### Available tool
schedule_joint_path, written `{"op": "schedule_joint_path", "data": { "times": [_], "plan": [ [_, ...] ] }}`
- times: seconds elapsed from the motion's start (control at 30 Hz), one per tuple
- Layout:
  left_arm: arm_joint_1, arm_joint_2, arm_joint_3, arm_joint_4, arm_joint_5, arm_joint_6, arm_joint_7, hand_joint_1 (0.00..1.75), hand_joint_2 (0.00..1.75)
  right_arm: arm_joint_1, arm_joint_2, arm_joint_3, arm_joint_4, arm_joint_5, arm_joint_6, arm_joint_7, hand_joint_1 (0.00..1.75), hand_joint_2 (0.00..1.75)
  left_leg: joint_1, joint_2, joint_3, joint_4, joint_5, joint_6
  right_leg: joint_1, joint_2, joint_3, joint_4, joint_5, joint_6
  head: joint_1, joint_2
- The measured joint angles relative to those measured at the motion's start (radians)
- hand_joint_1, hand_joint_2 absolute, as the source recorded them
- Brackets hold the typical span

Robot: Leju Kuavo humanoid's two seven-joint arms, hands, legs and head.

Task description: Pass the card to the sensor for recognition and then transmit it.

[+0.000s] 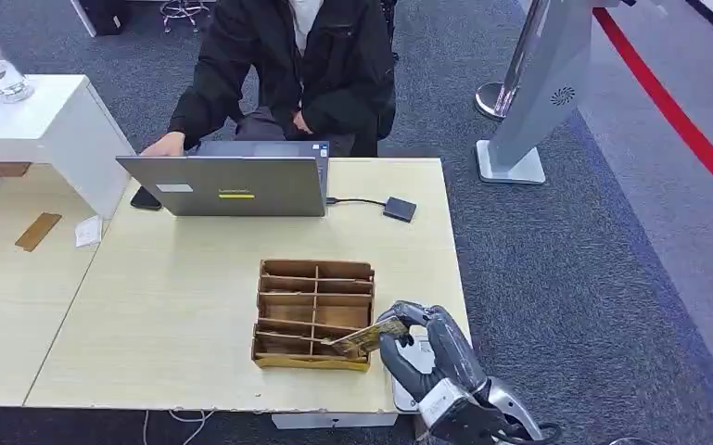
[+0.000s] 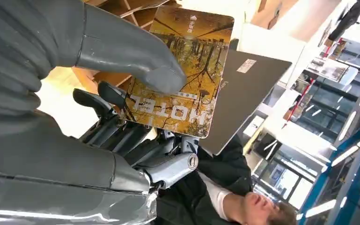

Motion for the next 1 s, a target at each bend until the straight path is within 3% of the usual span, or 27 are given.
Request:
{"op": "schedule_joint_path", "data": {
  "times": [0.13, 0.4, 1.0],
  "plan": [
    [0.0, 0.0, 0.0, 0.0, 0.0, 0.0, 0.0, 0.0, 0.0, 0.01, 0.0, -0.008, -0.006, -0.02, 0.017, -0.006, 1.75, 1.75, 0.0, 0.0, 0.0, 0.0, 0.0, 0.0, 0.0, 0.0, 0.0, 0.0, 0.0, 0.0, 0.0, 0.0],
    [0.0, 0.0, 0.0, 0.0, -0.005, 0.0, 0.0, 0.0, 0.0, 0.043, 0.008, -0.038, -0.005, -0.218, 0.146, -0.033, 1.75, 1.75, 0.0, 0.0, 0.0, 0.0, 0.0, 0.0, 0.0, 0.0, 0.0, 0.0, 0.0, 0.0, 0.0, 0.0],
    [0.005, 0.0, 0.008, 0.0, -0.003, 0.008, 0.0, 0.0, 0.0, 0.161, 0.02, -0.143, 0.083, -0.336, 0.045, 0.025, 1.75, 1.75, 0.0, 0.0, 0.0, 0.0, 0.0, 0.0, 0.0, 0.0, 0.0, 0.0, 0.0, 0.0, 0.0, 0.0]
  ]
}}
